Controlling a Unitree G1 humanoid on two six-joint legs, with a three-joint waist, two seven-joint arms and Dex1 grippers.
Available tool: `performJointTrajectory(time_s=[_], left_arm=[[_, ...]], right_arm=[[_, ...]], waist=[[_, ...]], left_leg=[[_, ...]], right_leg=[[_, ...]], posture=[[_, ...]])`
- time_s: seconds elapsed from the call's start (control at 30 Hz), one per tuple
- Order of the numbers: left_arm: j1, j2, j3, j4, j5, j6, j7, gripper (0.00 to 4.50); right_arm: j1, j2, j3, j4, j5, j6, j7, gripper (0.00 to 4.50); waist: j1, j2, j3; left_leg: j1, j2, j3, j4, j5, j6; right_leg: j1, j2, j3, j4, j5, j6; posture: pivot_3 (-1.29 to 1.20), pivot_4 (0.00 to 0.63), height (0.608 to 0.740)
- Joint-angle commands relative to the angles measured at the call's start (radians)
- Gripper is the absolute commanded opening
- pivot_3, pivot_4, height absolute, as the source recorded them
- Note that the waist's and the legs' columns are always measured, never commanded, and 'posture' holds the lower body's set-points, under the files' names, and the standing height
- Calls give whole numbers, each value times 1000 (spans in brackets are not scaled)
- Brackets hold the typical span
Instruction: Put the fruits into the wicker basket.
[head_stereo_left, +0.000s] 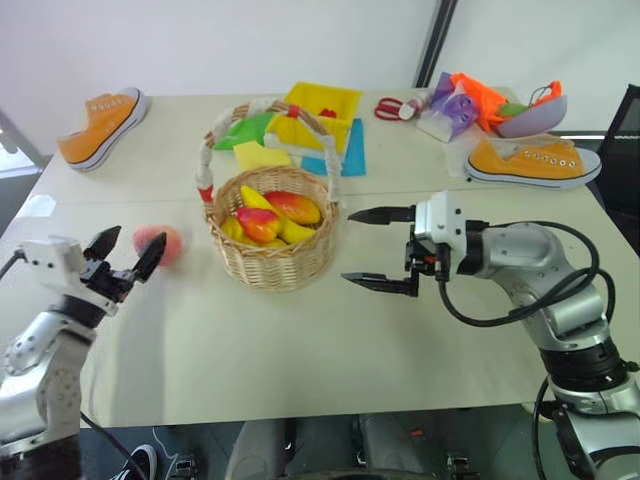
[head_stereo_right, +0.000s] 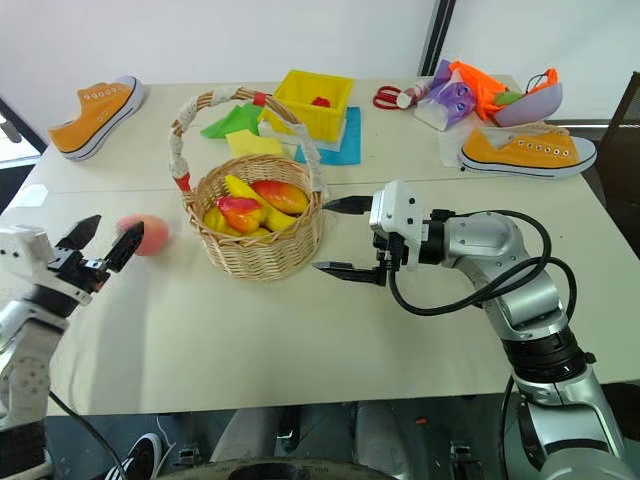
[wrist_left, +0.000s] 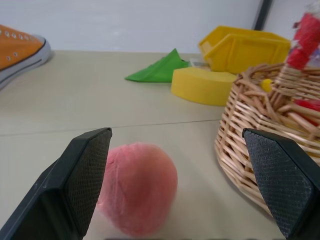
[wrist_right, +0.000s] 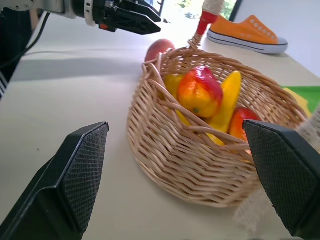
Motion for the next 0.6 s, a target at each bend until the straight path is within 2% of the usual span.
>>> performJointTrajectory(time_s=[0.03,0.6], left_arm=[[-27,6,25,27,39,-38,45,4482],[-95,1,-87,167,139,13,83,4482]], right_arm=[[-17,7,-15,-34,-2,-13,-14,4500],[-12,5,-18,-52,-3,-6,-37,4500]], waist=[[-1,0,0],[2,0,0]], left_leg=[[0,0,0,-1,0,0],[0,0,0,-1,1,-1]], right_leg=[[0,0,0,0,0,0],[0,0,-1,0,0,0]], posture=[[0,150,740],[0,150,740]])
